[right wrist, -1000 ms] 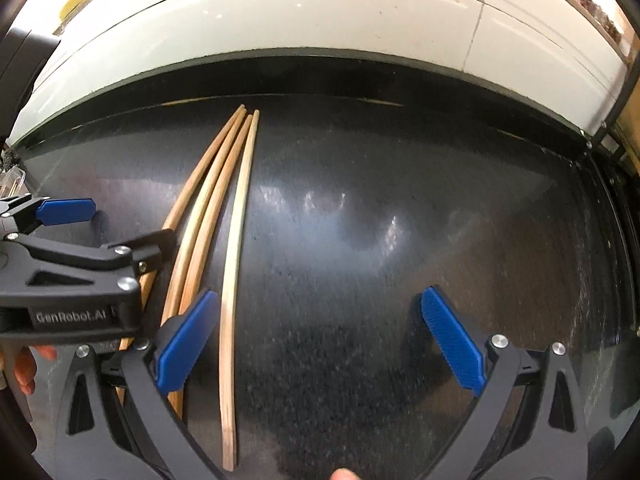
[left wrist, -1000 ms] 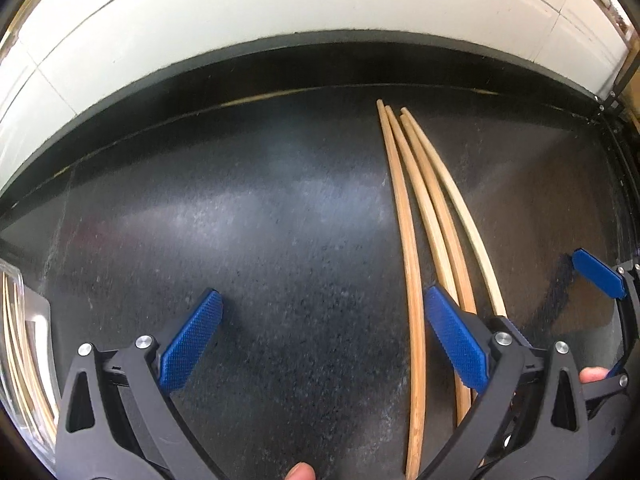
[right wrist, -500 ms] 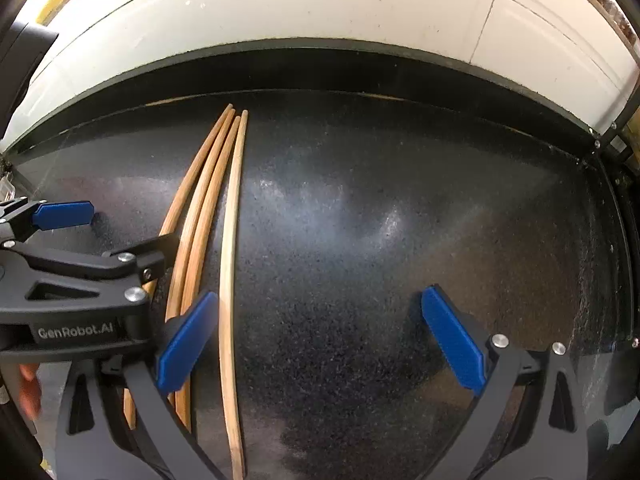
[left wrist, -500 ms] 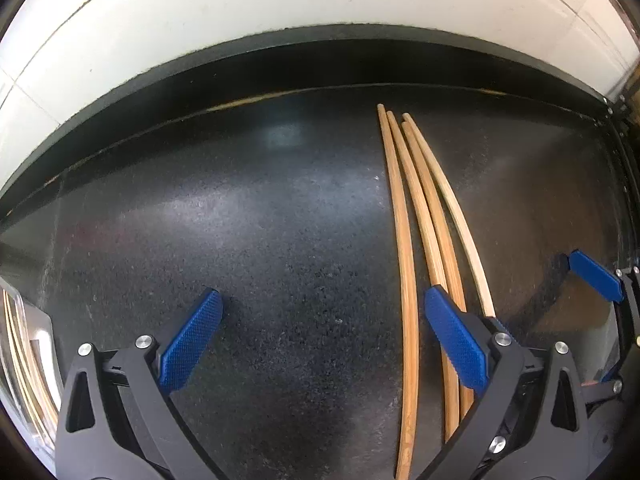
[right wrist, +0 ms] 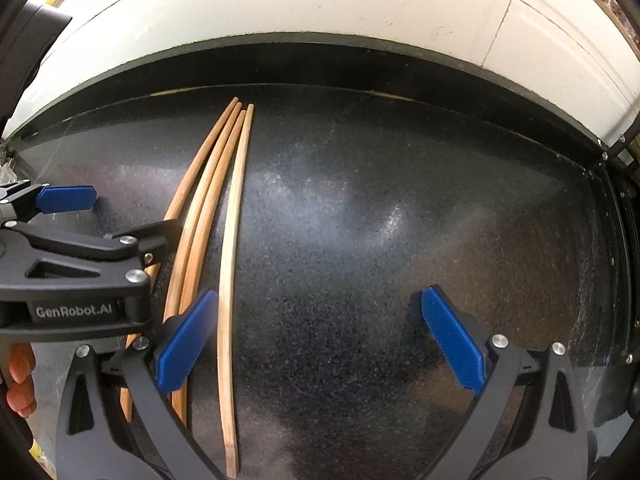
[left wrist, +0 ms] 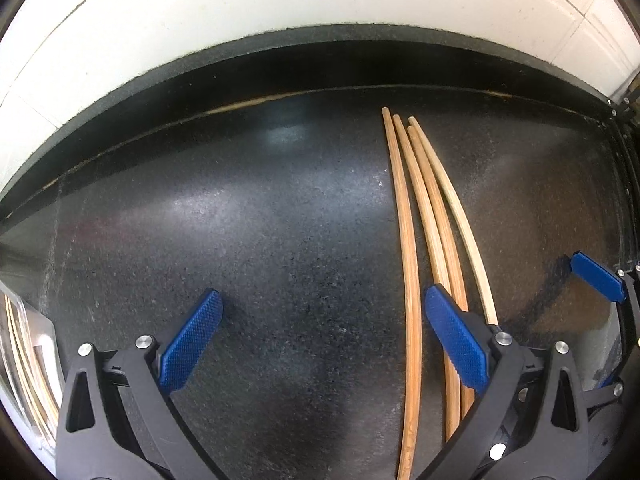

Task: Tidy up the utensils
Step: 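Move both open tools back and line them up over the last chopsticks, then grasp a chopstick with the left tool while the right tool grasps another chopstick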

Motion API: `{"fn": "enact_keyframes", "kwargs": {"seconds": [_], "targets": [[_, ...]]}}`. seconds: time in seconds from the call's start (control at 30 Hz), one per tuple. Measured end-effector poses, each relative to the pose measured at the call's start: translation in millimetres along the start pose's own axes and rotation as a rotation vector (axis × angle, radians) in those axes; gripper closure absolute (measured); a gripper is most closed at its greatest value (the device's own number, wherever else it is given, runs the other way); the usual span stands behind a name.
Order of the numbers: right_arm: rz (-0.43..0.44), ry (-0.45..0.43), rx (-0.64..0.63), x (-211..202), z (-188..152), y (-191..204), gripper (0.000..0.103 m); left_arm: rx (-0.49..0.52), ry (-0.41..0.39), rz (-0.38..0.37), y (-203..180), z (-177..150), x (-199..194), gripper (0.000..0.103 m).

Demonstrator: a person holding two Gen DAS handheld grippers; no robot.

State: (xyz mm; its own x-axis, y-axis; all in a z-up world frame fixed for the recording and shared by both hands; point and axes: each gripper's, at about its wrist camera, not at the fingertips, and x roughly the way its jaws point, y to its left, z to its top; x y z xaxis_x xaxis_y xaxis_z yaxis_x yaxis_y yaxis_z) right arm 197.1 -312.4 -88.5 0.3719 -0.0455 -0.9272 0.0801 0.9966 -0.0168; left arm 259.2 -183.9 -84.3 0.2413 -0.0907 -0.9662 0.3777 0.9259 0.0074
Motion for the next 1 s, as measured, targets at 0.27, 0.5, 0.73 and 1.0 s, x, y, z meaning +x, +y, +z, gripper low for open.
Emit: {"fn": "enact_keyframes", "kwargs": {"seconds": [0.27, 0.5, 0.73, 1.0], "targets": [[-0.002, -0.014, 0.0, 2, -4, 2, 0.005, 0.011, -0.037, 0.002, -2, -14, 1, 0.005], [0.009, -0.044, -0.031, -4, -10, 6, 0.031, 0.005, -0.077, 0.006, 1, -38, -11, 0.023], [-0.079, -0.084, -0.038, -17, -23, 10, 0.096, -0.01, -0.111, 0.031, 12, -48, -29, 0.097], [0.105, -0.064, 0.177, -47, -30, -5, 0.096, 0.001, -0.157, 0.015, 21, -73, -70, 0.097]]}}
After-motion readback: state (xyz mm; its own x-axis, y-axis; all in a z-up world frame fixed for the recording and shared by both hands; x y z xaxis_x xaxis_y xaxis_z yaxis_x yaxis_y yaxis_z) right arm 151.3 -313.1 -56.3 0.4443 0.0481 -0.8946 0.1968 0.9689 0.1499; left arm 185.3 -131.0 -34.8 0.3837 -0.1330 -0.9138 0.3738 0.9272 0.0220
